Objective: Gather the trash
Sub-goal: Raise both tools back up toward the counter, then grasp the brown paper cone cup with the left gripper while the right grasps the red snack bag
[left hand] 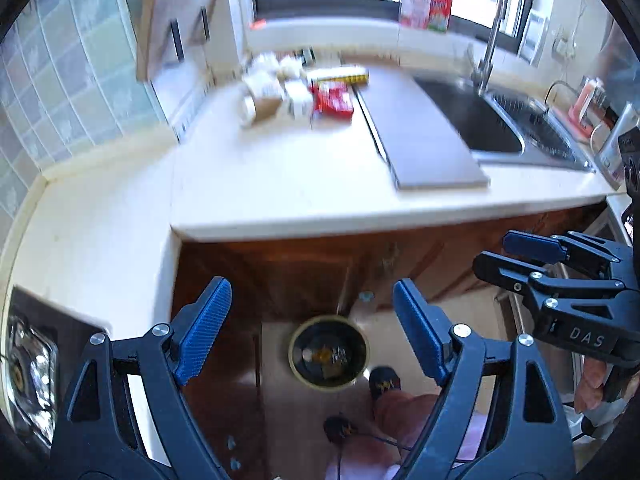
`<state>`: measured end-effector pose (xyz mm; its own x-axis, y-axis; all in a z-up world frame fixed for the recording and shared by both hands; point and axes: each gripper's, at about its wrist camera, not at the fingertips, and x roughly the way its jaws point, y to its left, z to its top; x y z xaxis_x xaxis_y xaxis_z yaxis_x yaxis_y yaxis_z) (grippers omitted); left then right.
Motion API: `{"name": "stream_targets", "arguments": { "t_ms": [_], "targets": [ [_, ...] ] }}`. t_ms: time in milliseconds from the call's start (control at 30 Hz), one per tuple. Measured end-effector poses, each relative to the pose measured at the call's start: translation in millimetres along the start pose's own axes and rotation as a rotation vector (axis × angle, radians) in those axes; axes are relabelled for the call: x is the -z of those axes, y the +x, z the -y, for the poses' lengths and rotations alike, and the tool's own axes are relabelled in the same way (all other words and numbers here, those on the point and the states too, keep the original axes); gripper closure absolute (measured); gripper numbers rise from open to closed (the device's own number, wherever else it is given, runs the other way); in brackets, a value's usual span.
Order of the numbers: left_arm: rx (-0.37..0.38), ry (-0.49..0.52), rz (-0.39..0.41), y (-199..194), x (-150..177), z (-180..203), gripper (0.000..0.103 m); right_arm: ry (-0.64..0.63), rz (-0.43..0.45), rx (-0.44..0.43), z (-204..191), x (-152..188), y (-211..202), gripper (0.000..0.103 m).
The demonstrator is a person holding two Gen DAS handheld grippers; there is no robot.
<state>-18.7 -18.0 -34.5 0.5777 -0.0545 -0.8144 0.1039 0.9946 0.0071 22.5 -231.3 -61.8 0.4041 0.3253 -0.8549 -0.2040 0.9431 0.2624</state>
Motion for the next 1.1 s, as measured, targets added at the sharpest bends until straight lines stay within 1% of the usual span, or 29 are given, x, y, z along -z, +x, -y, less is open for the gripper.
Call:
{"name": "stream_targets", "arguments": {
  "t_ms": [100,167,233,300,467,600,733,800,900,1100],
  "targets": [
    [-0.009,-0.003,0.035,-11.0,-21.8,-11.3,0.022,0.002,0.032,-0.001,-4.4,-19.4,-13.8,0.050],
    [-0.026,-0.002,0.051,-9.6,-36.7,-20.6,0.022,0.005,0.043,-0.002,-6.5,-33.5,-15.9,0.050],
    [-0.040,-0.005,0.062,-7.0,-54.0,-29.4,0.022,0.009,0.053,-0.002,-8.4,-54.8,-20.8,0.050],
    [-0.051,-0.003,0.075,0.1,-72.8,-38.9,0.022,0.026,0.062,-0.010,-5.5,-75.1,-10.4,0.048],
    [-0.105,0.010,0.087,46.0,-116.0,-59.5,0.022,0.055,0.085,0.003,10.3,-145.4,25.2,0.042],
    [-0.128,0.018,0.064,96.1,-158.0,-75.3,0.022,0.061,0.069,0.004,26.9,-202.7,74.2,0.035],
    [-0.155,0.062,0.029,153.8,-199.2,-83.5,0.022,0.040,0.016,0.017,40.1,-260.2,137.3,0.035],
    [-0.159,0.090,0.001,183.9,-216.9,-84.5,0.022,0.017,-0.011,0.040,45.8,-283.2,171.6,0.035],
    [-0.167,0.150,-0.030,220.9,-236.2,-80.9,0.021,-0.008,-0.054,0.057,51.3,-308.3,220.0,0.035],
    [-0.175,0.243,-0.100,276.2,-255.4,-66.8,0.021,-0.051,-0.134,0.096,58.6,-329.2,298.6,0.035]
  ]
}}
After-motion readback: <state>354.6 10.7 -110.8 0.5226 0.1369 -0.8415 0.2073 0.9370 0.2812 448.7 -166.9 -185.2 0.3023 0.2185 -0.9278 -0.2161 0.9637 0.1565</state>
